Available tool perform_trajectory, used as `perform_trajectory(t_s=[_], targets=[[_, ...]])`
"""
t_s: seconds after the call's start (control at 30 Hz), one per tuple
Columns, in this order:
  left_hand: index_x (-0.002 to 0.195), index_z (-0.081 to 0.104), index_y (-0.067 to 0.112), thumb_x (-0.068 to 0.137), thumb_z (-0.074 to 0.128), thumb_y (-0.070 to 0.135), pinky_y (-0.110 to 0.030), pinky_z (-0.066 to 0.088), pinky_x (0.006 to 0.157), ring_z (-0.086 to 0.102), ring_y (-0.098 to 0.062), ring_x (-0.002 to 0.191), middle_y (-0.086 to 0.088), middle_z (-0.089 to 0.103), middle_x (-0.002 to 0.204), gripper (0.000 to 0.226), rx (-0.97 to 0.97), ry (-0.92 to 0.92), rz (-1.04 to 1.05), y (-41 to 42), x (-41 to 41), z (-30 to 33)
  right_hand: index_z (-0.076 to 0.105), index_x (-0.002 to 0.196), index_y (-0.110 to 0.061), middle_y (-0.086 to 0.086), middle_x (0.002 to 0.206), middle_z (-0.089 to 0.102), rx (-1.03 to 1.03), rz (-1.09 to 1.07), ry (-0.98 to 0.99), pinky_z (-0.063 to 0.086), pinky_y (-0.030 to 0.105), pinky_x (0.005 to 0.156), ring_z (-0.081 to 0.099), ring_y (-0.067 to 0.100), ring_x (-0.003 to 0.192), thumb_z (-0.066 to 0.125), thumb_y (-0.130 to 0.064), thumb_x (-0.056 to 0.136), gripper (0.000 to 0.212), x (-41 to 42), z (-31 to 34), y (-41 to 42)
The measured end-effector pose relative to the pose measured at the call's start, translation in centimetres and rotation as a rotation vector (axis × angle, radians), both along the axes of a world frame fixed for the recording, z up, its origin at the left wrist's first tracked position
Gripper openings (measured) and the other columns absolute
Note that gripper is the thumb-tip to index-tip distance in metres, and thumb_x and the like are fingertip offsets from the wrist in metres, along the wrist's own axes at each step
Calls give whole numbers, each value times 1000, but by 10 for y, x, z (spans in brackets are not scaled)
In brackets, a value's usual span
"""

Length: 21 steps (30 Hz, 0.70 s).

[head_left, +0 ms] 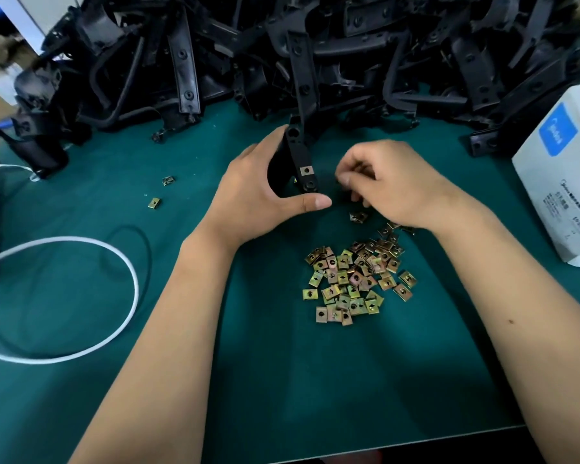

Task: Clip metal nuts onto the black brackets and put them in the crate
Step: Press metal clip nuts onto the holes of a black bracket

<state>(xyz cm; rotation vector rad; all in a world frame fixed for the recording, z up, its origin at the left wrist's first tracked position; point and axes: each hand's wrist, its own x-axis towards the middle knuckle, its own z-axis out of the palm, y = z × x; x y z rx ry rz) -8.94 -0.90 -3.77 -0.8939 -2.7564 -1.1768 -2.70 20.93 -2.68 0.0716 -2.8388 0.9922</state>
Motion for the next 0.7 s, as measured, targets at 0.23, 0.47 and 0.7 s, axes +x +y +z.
perform_trajectory(t_s=[0.23,0.47,0.7], targets=[[157,39,31,61,82,75,-21,35,110,46,-8,137,8,55,147,114,-64,8,-112,4,5,2,75,103,-8,11,82,77,-678,-157,66,58,24,65,75,20,70,63,2,98,16,-2,-4,-7],[156,40,24,58,81,76,-30,42,111,50,-10,126,8,52,133,118,-86,19,-127,8,6,2,76,95,-5,4,81,71,-1038,-279,37,55,23,67,66,13,72,69,3,93,11,-2,-7,-25],[156,40,25,59,84,74,-20,40,105,49,-6,122,11,51,130,118,-69,30,-145,11,6,-2,77,93,-3,10,81,71,-1138,-352,88,53,23,60,63,14,66,70,3,92,9,0,-10,-37]])
